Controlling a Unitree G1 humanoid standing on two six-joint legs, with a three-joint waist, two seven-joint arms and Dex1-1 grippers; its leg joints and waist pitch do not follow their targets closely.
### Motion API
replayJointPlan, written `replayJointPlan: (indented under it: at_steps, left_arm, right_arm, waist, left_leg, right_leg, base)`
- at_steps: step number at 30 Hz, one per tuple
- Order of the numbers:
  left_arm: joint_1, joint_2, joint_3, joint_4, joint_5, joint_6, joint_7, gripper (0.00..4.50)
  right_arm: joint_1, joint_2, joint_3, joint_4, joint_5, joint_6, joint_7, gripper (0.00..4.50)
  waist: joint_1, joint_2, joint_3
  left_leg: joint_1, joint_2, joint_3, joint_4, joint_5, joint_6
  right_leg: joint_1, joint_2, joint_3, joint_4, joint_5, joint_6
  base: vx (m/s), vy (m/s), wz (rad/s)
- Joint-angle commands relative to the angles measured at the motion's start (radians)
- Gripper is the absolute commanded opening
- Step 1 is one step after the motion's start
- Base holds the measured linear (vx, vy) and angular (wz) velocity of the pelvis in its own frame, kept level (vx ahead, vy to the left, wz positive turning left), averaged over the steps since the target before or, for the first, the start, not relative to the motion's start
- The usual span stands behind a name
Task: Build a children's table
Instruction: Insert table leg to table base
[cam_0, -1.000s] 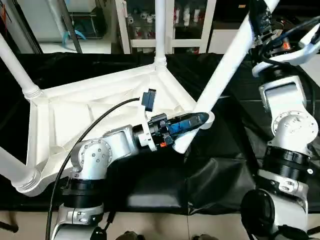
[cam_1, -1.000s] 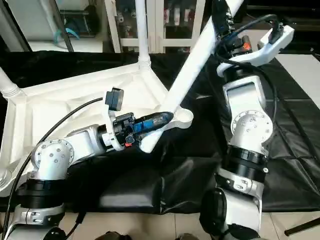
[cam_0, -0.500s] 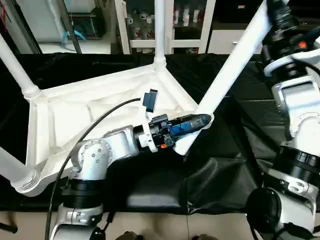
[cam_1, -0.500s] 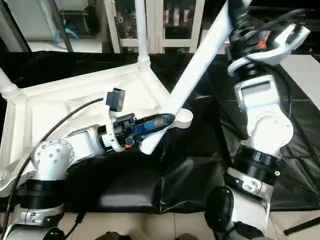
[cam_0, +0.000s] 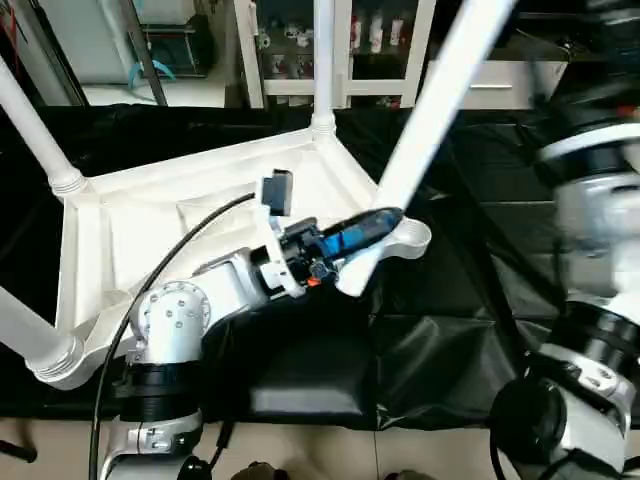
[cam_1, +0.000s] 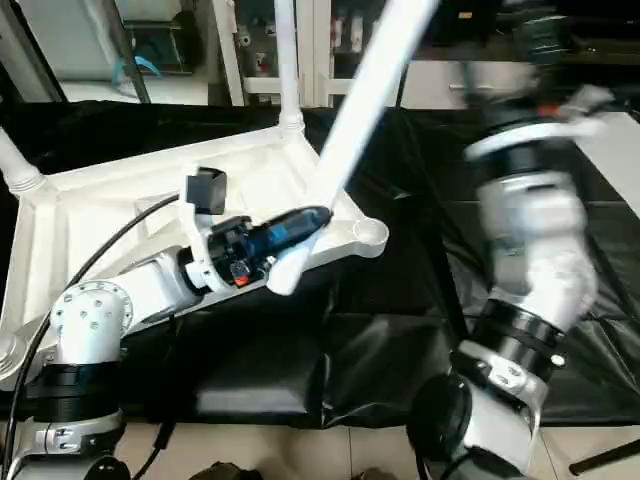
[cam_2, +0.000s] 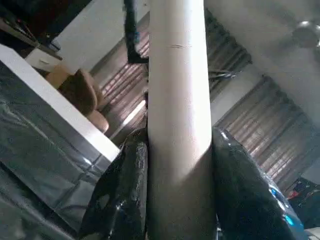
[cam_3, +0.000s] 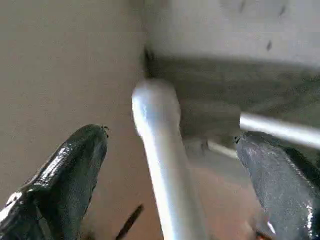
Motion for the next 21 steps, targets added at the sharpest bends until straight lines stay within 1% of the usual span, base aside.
replayJointPlan:
  at_steps: [1, 2, 3, 4, 5, 6, 7, 8, 9, 10, 11, 12, 13, 14, 15, 16, 17, 18, 19, 20, 21]
  left_arm:
    - [-0.006, 0.008, -0.004, -0.018, 0.003, -0.005, 0.006, 1.46]
    - [-0.006, 0.008, -0.004, -0.018, 0.003, -0.005, 0.006, 1.46]
    - [-0.003, 0.012, -0.007, -0.019, 0.009, -0.008, 0.010, 1.46]
    - [-0.004, 0.019, -0.005, -0.015, 0.021, -0.013, 0.019, 1.46]
    - [-0.011, 0.030, 0.009, 0.000, 0.032, -0.016, 0.043, 1.46]
    - [-0.016, 0.035, 0.018, 0.010, 0.034, -0.016, 0.057, 1.46]
    - [-0.021, 0.044, 0.028, 0.019, 0.035, -0.015, 0.064, 1.46]
    - [-0.023, 0.051, 0.033, 0.024, 0.034, -0.014, 0.069, 1.46]
    - [-0.025, 0.059, 0.033, 0.026, 0.036, -0.011, 0.068, 1.46]
    - [-0.025, 0.069, 0.031, 0.027, 0.035, -0.007, 0.065, 1.46]
    - [-0.025, 0.069, 0.031, 0.027, 0.035, -0.007, 0.065, 1.46]
    - [-0.026, 0.074, 0.029, 0.027, 0.034, -0.004, 0.062, 1.46]
    - [-0.027, 0.080, 0.026, 0.028, 0.034, 0.001, 0.059, 1.46]
    - [-0.025, 0.086, 0.019, 0.027, 0.032, 0.008, 0.053, 1.46]
    - [-0.025, 0.089, 0.014, 0.027, 0.028, 0.012, 0.053, 1.46]
    - [-0.028, 0.094, 0.006, 0.028, 0.029, 0.016, 0.051, 1.46]
    - [-0.028, 0.099, -0.004, 0.028, 0.033, 0.020, 0.050, 1.46]
    - [-0.028, 0.104, -0.016, 0.026, 0.037, 0.026, 0.048, 1.46]
    - [-0.029, 0.108, -0.026, 0.025, 0.040, 0.035, 0.047, 1.46]
    - [-0.032, 0.110, -0.031, 0.027, 0.042, 0.041, 0.048, 1.46]
    - [-0.032, 0.111, -0.032, 0.027, 0.042, 0.041, 0.047, 1.46]
  right_arm:
    - [0.038, -0.068, 0.092, -0.022, -0.256, -0.033, 0.060, 4.50]
    - [0.038, -0.068, 0.092, -0.022, -0.256, -0.033, 0.060, 4.50]
    - [0.062, -0.100, 0.144, -0.050, -0.385, -0.052, 0.105, 4.50]
    - [0.105, -0.191, 0.300, -0.107, -0.640, -0.133, 0.199, 4.50]
    - [0.162, -0.370, 0.589, -0.153, -1.056, -0.341, 0.327, 4.50]
    - [0.184, -0.460, 0.727, -0.155, -1.247, -0.458, 0.376, 4.50]
    - [0.189, -0.516, 0.794, -0.134, -1.376, -0.577, 0.404, 4.50]
    - [0.190, -0.550, 0.830, -0.118, -1.446, -0.653, 0.417, 4.50]
    - [0.184, -0.552, 0.817, -0.109, -1.461, -0.702, 0.416, 4.50]
    - [0.177, -0.569, 0.819, -0.101, -1.501, -0.764, 0.412, 4.50]
    - [0.177, -0.569, 0.820, -0.101, -1.502, -0.765, 0.412, 4.50]
    - [0.173, -0.580, 0.821, -0.098, -1.526, -0.801, 0.408, 4.50]
    - [0.164, -0.610, 0.847, -0.081, -1.618, -0.876, 0.391, 4.50]
    - [0.148, -0.630, 0.869, -0.052, -1.719, -0.946, 0.359, 4.50]
    - [0.135, -0.649, 0.893, -0.025, -1.801, -0.999, 0.322, 4.50]
    - [0.114, -0.663, 0.914, 0.003, -1.858, -1.036, 0.289, 4.50]
    - [0.088, -0.675, 0.939, 0.038, -1.913, -1.069, 0.255, 4.50]
    - [0.058, -0.684, 0.965, 0.077, -1.959, -1.096, 0.228, 4.50]
    - [0.027, -0.687, 0.984, 0.121, -2.007, -1.123, 0.214, 4.50]
    - [0.006, -0.688, 0.995, 0.152, -2.038, -1.142, 0.208, 4.50]
    - [0.005, -0.688, 0.996, 0.155, -2.040, -1.144, 0.208, 4.50]
  waist:
    - [-0.001, -0.031, -0.075]
    - [0.005, -0.033, -0.075]
    - [0.004, -0.031, -0.076]
    - [0.009, -0.033, -0.075]
    - [0.012, -0.037, -0.073]
    - [0.013, -0.036, -0.069]
    - [0.013, -0.036, -0.069]
    - [0.000, -0.036, -0.065]
    - [-0.004, -0.037, -0.063]
    - [-0.008, -0.034, -0.064]
    - [-0.007, -0.035, -0.066]
    - [-0.009, -0.036, -0.066]
    - [-0.006, -0.037, -0.068]
    - [-0.008, -0.035, -0.068]
    - [-0.010, -0.032, -0.069]
    - [-0.010, -0.032, -0.068]
    - [-0.014, -0.033, -0.067]
    - [-0.016, -0.028, -0.067]
    - [-0.021, -0.031, -0.066]
    - [-0.024, -0.028, -0.065]
    - [-0.026, -0.029, -0.065]
  left_leg:
    - [0.033, 0.064, -0.037, -0.079, -0.155, -0.017]
    - [0.028, 0.064, -0.037, -0.078, -0.117, -0.041]
    - [0.028, 0.062, -0.036, -0.076, -0.127, -0.041]
    - [0.021, 0.065, -0.040, -0.075, -0.126, -0.056]
    - [0.022, 0.066, -0.040, -0.075, -0.122, -0.071]
    - [0.022, 0.072, -0.047, -0.076, -0.141, -0.113]
    - [0.022, 0.072, -0.047, -0.076, -0.141, -0.113]
    - [0.026, 0.063, -0.043, -0.072, -0.227, -0.094]
    - [0.027, 0.062, -0.045, -0.071, -0.240, -0.078]
    - [0.031, 0.066, -0.045, -0.071, -0.252, -0.046]
    - [0.031, 0.069, -0.047, -0.071, -0.248, -0.037]
    - [0.031, 0.070, -0.045, -0.073, -0.238, -0.013]
    - [0.031, 0.074, -0.046, -0.073, -0.219, -0.004]
    - [0.035, 0.072, -0.043, -0.071, -0.212, 0.004]
    - [0.033, 0.071, -0.043, -0.069, -0.194, 0.014]
    - [0.033, 0.070, -0.040, -0.068, -0.192, 0.020]
    - [0.033, 0.068, -0.040, -0.066, -0.198, 0.028]
    - [0.035, 0.067, -0.041, -0.065, -0.211, 0.031]
    - [0.034, 0.067, -0.040, -0.065, -0.232, 0.040]
    - [0.035, 0.067, -0.041, -0.064, -0.258, 0.040]
    - [0.034, 0.067, -0.042, -0.064, -0.269, 0.037]
  right_leg:
    - [0.034, -0.025, 0.017, -0.067, -0.273, -0.120]
    - [0.038, -0.028, 0.018, -0.067, -0.273, -0.107]
    - [0.037, -0.030, 0.021, -0.066, -0.288, -0.105]
    - [0.040, -0.034, 0.019, -0.068, -0.315, -0.089]
    - [0.042, -0.034, 0.021, -0.073, -0.328, -0.073]
    - [0.044, -0.037, 0.025, -0.073, -0.371, -0.044]
    - [0.044, -0.037, 0.025, -0.073, -0.371, -0.044]
    - [0.033, -0.040, 0.031, -0.089, -0.482, -0.028]
    - [0.033, -0.040, 0.031, -0.092, -0.500, -0.037]
    - [0.030, -0.038, 0.031, -0.093, -0.489, -0.065]
    - [0.030, -0.036, 0.029, -0.090, -0.462, -0.080]
    - [0.032, -0.027, 0.027, -0.083, -0.390, -0.113]
    - [0.033, -0.026, 0.025, -0.075, -0.327, -0.143]
    - [0.034, -0.022, 0.025, -0.073, -0.297, -0.157]
    - [0.036, -0.022, 0.025, -0.066, -0.255, -0.183]
    - [0.037, -0.024, 0.024, -0.068, -0.253, -0.194]
    - [0.037, -0.022, 0.024, -0.067, -0.255, -0.200]
    - [0.037, -0.022, 0.022, -0.067, -0.263, -0.206]
    - [0.039, -0.022, 0.023, -0.069, -0.273, -0.205]
    - [0.037, -0.021, 0.021, -0.071, -0.290, -0.206]
    - [0.038, -0.022, 0.021, -0.070, -0.296, -0.204]
  base:
    - [0.000, 0.000, 0.00]
    - [0.000, 0.000, 0.00]
    - [0.000, 0.000, 0.00]
    - [0.000, 0.000, 0.00]
    - [0.000, 0.000, 0.00]
    - [0.000, 0.000, 0.00]
    - [0.000, 0.000, 0.00]
    - [0.000, 0.000, 0.00]
    - [0.000, 0.000, 0.00]
    - [0.000, 0.000, 0.00]
    - [0.000, 0.000, 0.00]
    - [0.000, 0.000, 0.00]
    - [0.000, 0.000, 0.00]
    - [0.000, 0.000, 0.00]
    - [0.000, 0.000, 0.00]
    - [0.000, 0.000, 0.00]
    - [0.000, 0.000, 0.00]
    - [0.000, 0.000, 0.00]
    - [0.000, 0.000, 0.00]
    - [0.000, 0.000, 0.00]
    - [0.000, 0.000, 0.00]
